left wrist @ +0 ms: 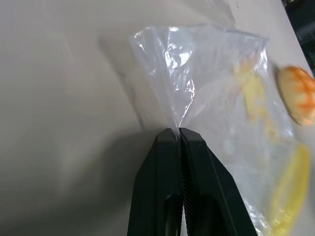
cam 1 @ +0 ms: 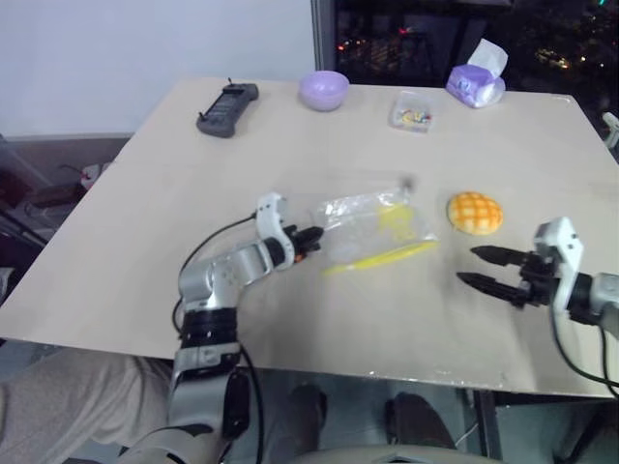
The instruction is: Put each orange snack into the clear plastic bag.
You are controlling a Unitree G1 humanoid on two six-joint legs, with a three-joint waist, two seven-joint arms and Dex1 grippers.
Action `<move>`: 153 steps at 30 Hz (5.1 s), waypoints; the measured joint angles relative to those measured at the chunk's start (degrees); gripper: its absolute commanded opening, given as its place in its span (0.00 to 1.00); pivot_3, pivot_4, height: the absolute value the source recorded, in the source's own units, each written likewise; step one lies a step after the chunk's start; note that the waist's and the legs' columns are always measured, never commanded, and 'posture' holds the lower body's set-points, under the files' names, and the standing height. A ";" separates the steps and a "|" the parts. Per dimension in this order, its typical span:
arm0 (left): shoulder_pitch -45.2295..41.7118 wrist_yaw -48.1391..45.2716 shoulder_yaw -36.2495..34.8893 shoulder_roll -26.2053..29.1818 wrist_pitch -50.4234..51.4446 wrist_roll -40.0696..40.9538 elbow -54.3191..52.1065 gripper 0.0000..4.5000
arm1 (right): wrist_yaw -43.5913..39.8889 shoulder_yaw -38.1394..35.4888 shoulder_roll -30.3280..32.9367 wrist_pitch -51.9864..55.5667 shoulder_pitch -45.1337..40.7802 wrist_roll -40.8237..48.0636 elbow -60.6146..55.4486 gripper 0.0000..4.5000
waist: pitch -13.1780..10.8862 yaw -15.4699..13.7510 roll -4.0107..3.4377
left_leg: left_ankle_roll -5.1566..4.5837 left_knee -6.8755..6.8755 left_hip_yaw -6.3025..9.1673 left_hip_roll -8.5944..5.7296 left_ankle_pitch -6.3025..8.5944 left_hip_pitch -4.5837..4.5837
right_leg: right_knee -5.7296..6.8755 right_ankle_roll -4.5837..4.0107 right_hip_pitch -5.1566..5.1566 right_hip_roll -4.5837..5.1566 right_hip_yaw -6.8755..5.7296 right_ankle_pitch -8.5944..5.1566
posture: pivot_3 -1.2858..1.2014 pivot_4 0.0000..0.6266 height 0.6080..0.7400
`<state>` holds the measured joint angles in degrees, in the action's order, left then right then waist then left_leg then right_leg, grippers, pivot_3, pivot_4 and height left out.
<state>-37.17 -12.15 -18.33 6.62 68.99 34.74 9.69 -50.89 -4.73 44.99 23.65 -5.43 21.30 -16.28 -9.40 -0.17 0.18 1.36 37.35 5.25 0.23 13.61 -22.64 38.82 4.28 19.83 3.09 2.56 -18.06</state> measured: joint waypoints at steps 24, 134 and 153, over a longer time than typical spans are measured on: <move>-22.67 30.33 -36.09 -13.40 23.12 13.52 4.87 0.04 | 11.46 13.35 -6.01 -24.34 -11.18 -28.63 17.17 0.66 | -0.29 1.01 0.46 | 0.43 0.06 -0.07 -0.01 -0.23 -1.03 | 0.09 -0.01 1.10 0.04 0.08 0.02 | 0.52 0.24 1.00; 10.88 -26.24 34.75 22.44 -54.57 -40.31 -16.60 0.02 | 14.41 19.22 -18.66 -8.91 -30.77 -35.84 24.66 0.00 | -0.32 2.56 0.38 | 0.29 -0.10 -0.39 0.07 -0.19 -1.18 | 0.68 -0.07 1.76 -0.10 0.52 0.03 | 0.52 0.24 1.00; 10.75 -24.61 34.71 22.02 -61.27 -43.93 -13.30 0.00 | 6.92 15.00 -17.09 -4.43 -30.60 -26.49 13.02 0.36 | -0.32 2.63 0.38 | 0.27 -0.09 -0.37 0.07 -0.18 -1.18 | 0.71 -0.07 1.76 -0.10 0.51 0.03 | 0.52 0.24 1.00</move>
<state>-26.42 -36.75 16.38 28.64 7.72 -9.19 -3.61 -43.97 10.27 27.90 19.22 -36.03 -5.19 -3.26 -9.72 2.46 0.55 1.63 37.26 4.88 0.30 13.43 -23.82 39.53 4.21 21.60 2.99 3.07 -18.03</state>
